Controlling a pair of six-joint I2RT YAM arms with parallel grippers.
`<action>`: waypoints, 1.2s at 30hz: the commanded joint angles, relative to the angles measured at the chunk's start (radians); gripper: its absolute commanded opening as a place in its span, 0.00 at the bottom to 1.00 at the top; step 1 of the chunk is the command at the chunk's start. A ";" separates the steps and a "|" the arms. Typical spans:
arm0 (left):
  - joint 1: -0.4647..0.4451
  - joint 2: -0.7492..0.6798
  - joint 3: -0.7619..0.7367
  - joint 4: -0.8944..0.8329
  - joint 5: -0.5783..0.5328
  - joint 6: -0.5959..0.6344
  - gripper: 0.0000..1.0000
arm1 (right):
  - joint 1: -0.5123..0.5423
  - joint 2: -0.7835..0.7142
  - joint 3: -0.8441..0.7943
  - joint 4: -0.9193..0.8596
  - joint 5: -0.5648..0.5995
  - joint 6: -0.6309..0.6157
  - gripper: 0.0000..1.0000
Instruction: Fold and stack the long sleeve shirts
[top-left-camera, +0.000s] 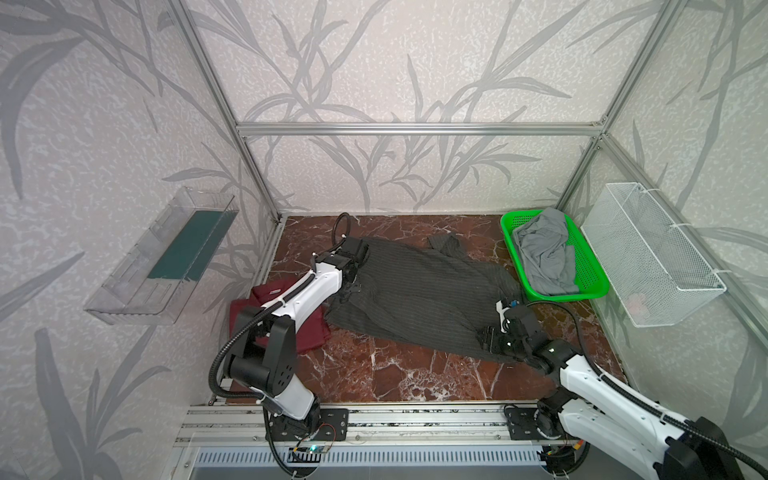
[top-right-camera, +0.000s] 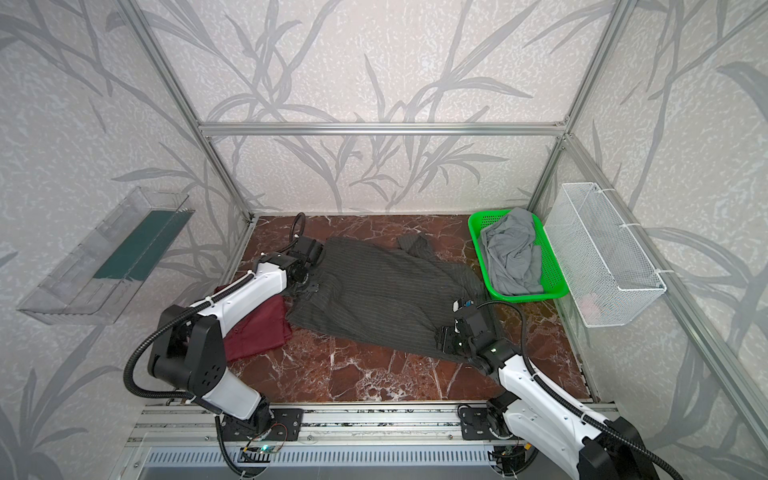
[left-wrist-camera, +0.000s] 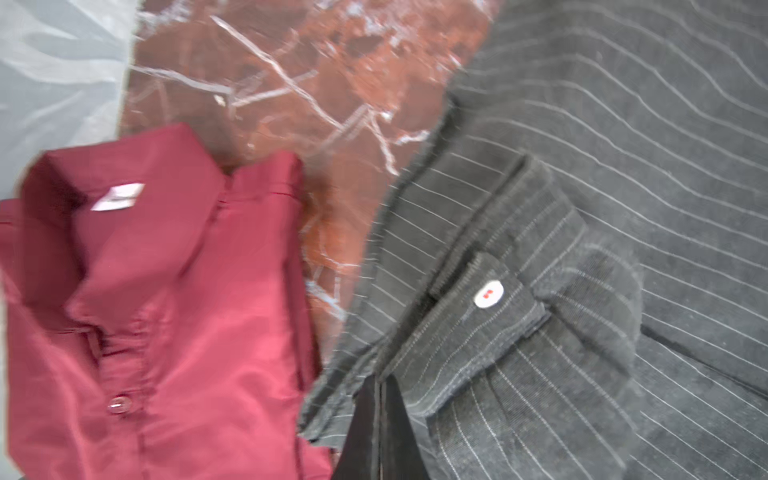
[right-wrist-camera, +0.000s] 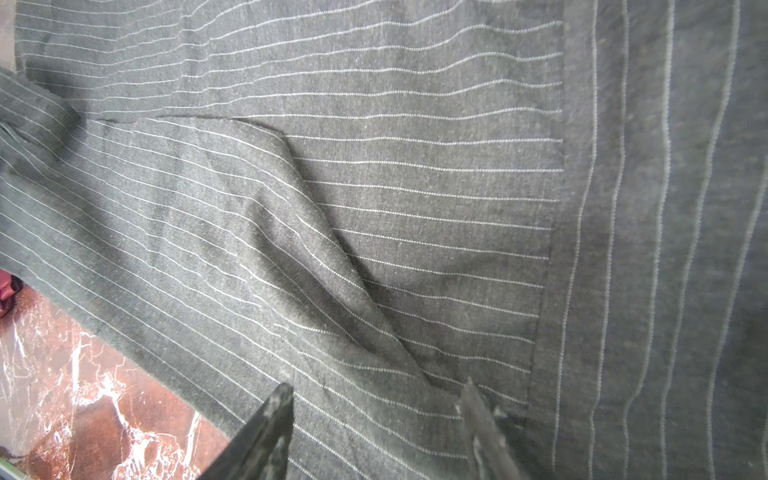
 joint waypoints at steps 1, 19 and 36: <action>0.018 -0.041 -0.013 -0.026 -0.013 0.020 0.00 | -0.001 -0.006 -0.010 -0.014 0.008 -0.007 0.64; 0.029 -0.095 -0.041 -0.019 0.028 0.006 0.00 | -0.001 0.036 -0.021 0.017 0.003 -0.001 0.64; 0.048 -0.001 -0.037 -0.030 0.171 -0.017 0.35 | 0.003 -0.061 0.065 -0.097 -0.076 0.004 0.59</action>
